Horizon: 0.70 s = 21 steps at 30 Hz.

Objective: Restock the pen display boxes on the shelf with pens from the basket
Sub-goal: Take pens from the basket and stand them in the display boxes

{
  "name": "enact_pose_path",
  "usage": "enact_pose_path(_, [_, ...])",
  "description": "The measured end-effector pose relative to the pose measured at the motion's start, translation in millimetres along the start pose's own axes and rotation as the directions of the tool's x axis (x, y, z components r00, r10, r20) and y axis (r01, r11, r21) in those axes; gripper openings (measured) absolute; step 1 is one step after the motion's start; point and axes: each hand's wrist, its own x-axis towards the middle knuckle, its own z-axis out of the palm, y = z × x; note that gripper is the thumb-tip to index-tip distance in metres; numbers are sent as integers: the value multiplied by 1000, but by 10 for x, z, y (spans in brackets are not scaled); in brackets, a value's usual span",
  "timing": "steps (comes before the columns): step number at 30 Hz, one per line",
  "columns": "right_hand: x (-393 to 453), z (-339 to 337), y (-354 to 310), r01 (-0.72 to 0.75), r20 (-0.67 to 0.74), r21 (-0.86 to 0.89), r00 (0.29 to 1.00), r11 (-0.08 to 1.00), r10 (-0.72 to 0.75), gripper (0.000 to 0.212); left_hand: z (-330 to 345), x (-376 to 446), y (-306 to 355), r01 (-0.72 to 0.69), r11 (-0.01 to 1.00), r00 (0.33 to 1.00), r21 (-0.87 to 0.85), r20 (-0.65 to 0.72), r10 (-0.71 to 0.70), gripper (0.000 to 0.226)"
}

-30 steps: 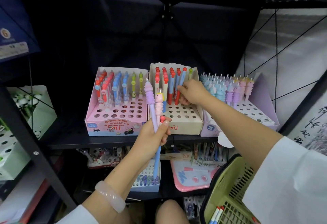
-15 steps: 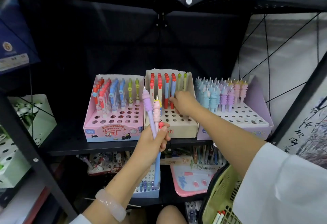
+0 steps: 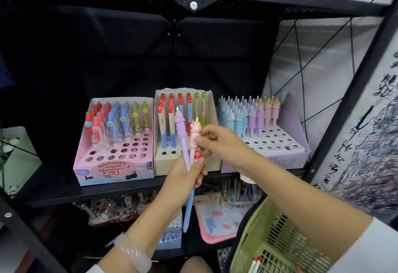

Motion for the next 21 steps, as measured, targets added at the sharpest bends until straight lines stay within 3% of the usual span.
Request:
enact_pose_path(5, [10,-606,165,69,-372,245,928,967,28,10,306,139,13,43,999,999,3,26,-44,15])
enact_pose_path(10, [-2,-1276,474,123,-692,152,721,981,17,11,568,312,64,18,998,999,64,42,-20,15])
enact_pose_path(13, [44,-1573,664,-1,-771,-69,634,998,-52,12,686,366,83,32,996,999,78,27,-34,20])
enact_pose_path(16, [123,-1703,815,-142,-721,-264,686,954,-98,14,738,385,121,29,999,999,26,27,-30,19])
enact_pose_path(21, [231,-1725,930,-138,-670,-285,737,949,-93,11,720,390,139,19,1000,998,19,64,-20,19])
